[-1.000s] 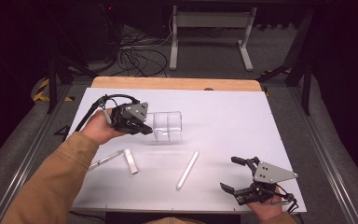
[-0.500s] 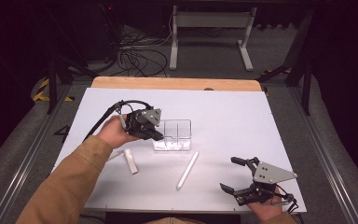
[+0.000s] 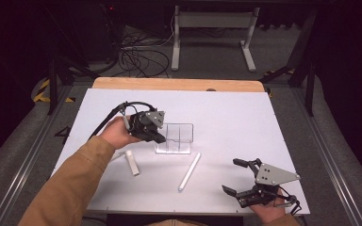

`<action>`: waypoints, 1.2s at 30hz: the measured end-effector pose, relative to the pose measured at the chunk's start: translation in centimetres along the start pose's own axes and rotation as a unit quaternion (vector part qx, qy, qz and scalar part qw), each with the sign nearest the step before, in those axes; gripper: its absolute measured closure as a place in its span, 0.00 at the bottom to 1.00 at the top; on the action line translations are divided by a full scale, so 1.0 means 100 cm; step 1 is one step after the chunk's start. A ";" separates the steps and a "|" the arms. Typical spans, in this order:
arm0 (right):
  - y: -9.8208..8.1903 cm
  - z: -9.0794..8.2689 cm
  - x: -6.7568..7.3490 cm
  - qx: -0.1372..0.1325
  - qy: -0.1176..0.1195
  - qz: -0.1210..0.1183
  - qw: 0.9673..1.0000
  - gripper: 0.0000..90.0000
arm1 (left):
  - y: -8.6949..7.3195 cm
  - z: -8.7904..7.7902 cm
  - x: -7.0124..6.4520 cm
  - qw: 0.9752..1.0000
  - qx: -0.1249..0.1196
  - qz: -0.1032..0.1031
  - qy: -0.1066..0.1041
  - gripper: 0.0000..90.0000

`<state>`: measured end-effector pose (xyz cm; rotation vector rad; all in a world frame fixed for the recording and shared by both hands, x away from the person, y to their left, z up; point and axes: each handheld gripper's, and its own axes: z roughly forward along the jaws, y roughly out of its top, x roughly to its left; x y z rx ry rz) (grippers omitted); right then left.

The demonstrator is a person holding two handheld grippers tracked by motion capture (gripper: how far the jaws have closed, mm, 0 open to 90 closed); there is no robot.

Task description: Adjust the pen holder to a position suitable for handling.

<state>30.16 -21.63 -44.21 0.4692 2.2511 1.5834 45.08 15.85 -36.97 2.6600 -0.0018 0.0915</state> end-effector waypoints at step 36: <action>0.000 0.002 0.001 0.000 -0.002 0.002 1.000 0.10 | -0.029 -0.063 -0.032 0.981 -0.159 -0.091 0.066 0.28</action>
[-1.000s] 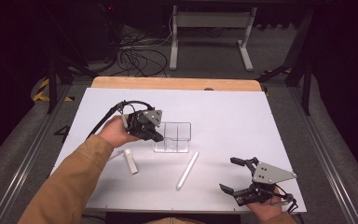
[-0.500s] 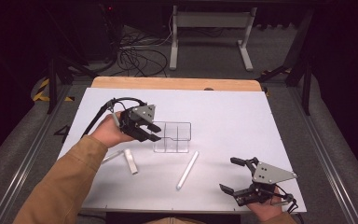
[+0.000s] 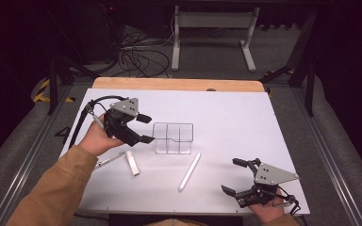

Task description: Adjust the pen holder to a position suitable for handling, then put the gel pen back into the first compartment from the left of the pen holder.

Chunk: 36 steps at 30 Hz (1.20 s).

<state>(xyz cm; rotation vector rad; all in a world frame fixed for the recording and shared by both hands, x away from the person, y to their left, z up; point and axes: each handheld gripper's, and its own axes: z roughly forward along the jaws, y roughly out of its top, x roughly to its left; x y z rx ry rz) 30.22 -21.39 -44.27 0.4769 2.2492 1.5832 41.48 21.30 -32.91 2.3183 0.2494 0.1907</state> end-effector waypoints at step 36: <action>0.000 0.000 0.002 -0.001 0.000 -0.003 1.000 0.10 | -0.063 -0.038 -0.024 0.992 -0.036 -0.083 0.089 0.21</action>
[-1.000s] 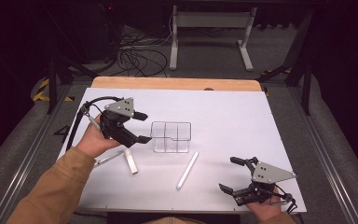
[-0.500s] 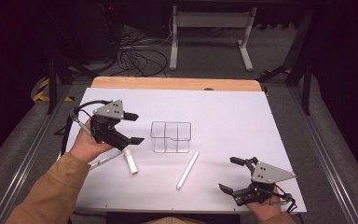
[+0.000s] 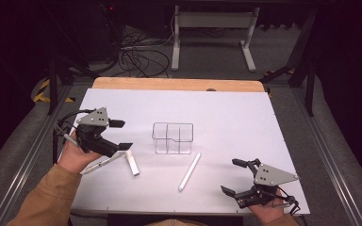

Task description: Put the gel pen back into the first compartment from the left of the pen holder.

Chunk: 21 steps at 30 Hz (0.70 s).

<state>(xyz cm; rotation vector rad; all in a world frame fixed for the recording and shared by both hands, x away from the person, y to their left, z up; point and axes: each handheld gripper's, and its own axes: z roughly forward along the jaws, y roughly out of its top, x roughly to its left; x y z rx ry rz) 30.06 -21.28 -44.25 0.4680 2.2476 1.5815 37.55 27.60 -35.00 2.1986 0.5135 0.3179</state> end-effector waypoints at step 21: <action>0.000 0.001 0.001 0.001 0.000 -0.002 1.000 0.10 | -0.048 0.003 -0.004 0.998 0.039 -0.035 0.036 0.21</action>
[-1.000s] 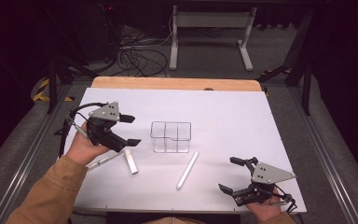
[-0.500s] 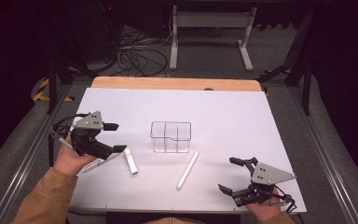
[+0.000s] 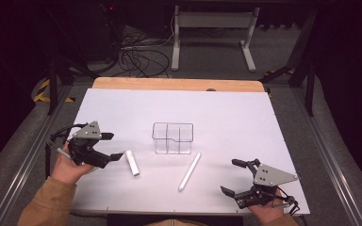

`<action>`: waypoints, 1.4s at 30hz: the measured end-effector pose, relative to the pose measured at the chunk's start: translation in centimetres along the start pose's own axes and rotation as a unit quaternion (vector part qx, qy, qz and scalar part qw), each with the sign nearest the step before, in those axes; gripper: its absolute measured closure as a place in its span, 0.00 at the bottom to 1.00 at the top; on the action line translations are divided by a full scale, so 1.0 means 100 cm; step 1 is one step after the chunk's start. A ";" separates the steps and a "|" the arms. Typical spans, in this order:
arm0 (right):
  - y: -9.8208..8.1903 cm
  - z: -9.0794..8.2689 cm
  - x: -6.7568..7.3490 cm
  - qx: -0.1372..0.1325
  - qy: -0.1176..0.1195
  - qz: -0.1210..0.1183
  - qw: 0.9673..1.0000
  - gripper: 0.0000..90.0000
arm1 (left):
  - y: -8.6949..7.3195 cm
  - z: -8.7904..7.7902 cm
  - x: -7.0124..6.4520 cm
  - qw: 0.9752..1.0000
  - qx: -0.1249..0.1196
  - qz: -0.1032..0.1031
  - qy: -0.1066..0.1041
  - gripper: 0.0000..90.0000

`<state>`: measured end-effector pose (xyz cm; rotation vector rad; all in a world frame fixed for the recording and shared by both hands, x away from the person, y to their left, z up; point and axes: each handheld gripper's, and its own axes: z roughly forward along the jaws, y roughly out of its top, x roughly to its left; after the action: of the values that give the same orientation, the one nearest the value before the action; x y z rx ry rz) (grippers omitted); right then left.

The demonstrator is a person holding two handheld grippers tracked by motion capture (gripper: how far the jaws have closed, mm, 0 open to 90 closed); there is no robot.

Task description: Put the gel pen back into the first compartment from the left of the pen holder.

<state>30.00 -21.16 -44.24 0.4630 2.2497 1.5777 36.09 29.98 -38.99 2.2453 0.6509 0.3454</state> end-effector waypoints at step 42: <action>0.000 0.001 0.000 0.001 0.006 0.001 1.000 0.10 | -0.024 0.020 0.010 0.992 0.098 -0.067 0.033 0.44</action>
<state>30.00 -21.12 -44.31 0.4566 2.2617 1.5826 36.98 30.71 -42.05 2.3677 0.8992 0.3021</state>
